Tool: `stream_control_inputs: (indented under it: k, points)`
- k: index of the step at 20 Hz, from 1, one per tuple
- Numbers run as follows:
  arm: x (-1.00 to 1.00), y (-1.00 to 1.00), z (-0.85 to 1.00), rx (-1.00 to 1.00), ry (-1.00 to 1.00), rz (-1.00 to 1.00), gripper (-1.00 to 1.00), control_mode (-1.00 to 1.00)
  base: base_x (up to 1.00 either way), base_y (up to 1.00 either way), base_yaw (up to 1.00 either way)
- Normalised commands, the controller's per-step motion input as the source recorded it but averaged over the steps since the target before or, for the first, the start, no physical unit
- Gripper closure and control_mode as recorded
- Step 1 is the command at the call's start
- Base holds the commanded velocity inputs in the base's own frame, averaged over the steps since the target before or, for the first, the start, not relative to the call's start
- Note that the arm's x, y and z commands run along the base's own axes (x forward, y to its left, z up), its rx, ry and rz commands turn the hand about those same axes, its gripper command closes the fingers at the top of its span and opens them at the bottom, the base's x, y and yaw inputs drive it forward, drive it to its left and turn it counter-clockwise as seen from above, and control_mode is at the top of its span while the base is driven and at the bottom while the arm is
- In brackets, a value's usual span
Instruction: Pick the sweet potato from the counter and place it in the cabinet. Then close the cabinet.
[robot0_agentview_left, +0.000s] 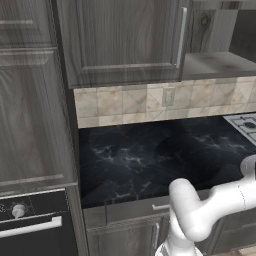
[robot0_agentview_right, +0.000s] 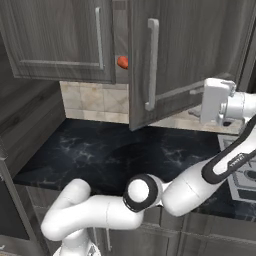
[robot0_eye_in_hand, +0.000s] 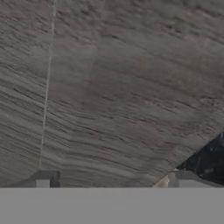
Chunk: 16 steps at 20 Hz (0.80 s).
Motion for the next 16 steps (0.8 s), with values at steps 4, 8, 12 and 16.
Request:
stream_control_inputs:
  k: [4,8,12,16]
  points:
    - [0.03,1.0,0.39,-0.29,0.0,-0.05,-1.0,-1.0,0.0,0.0,0.0]
    - [0.55,1.0,0.39,-0.26,0.16,-0.3,-1.0,-1.0,0.0,0.0,0.0]
    - [0.89,0.95,0.38,-0.25,0.3,-0.44,-1.0,-1.0,0.0,0.0,0.0]
    - [0.98,0.78,0.33,-0.25,0.31,-0.51,-1.0,-1.0,0.0,0.0,0.0]
